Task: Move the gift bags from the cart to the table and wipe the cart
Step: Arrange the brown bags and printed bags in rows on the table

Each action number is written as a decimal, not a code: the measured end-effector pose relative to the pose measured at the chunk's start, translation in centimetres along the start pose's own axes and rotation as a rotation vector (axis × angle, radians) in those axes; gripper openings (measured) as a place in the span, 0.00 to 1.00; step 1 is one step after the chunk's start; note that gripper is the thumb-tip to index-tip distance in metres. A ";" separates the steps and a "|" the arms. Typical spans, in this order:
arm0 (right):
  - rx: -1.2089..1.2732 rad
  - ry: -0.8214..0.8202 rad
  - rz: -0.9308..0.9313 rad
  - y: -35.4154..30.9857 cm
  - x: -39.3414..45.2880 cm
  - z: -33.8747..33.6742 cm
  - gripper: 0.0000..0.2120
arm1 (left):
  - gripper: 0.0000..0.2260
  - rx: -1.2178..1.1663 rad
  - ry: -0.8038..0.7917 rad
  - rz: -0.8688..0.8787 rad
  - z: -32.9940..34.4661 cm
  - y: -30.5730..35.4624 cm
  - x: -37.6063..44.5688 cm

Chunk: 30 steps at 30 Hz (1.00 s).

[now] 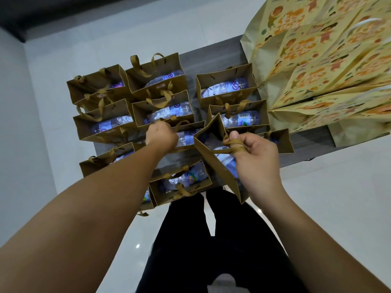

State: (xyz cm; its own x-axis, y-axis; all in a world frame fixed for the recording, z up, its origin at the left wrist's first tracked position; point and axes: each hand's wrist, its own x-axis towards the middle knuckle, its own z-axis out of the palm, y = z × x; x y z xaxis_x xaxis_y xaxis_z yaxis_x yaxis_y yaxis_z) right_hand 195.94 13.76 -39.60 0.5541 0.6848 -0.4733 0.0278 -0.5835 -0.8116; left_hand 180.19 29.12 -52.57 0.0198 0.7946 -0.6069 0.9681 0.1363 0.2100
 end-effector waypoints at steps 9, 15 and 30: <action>-0.014 -0.015 -0.098 -1.6 -0.1 -0.6 0.21 | 0.13 -0.644 -0.194 -0.135 -3.0 1.9 -1.9; -0.017 -0.065 -0.210 -4.5 -0.2 -1.9 0.20 | 0.12 -0.809 -0.112 -0.172 -8.2 4.2 -4.9; -0.037 -0.080 -0.557 -13.9 -5.8 -3.3 0.22 | 0.06 -1.122 0.121 -0.099 -22.5 1.0 -13.1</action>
State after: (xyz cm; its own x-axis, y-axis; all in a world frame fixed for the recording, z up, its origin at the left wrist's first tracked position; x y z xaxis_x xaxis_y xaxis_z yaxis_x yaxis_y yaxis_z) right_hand 195.08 16.46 -24.39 0.3827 0.9239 -0.0025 0.3278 -0.1383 -0.9346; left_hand 175.29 32.14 -27.16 -0.1278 0.7949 -0.5932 0.1922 0.6066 0.7714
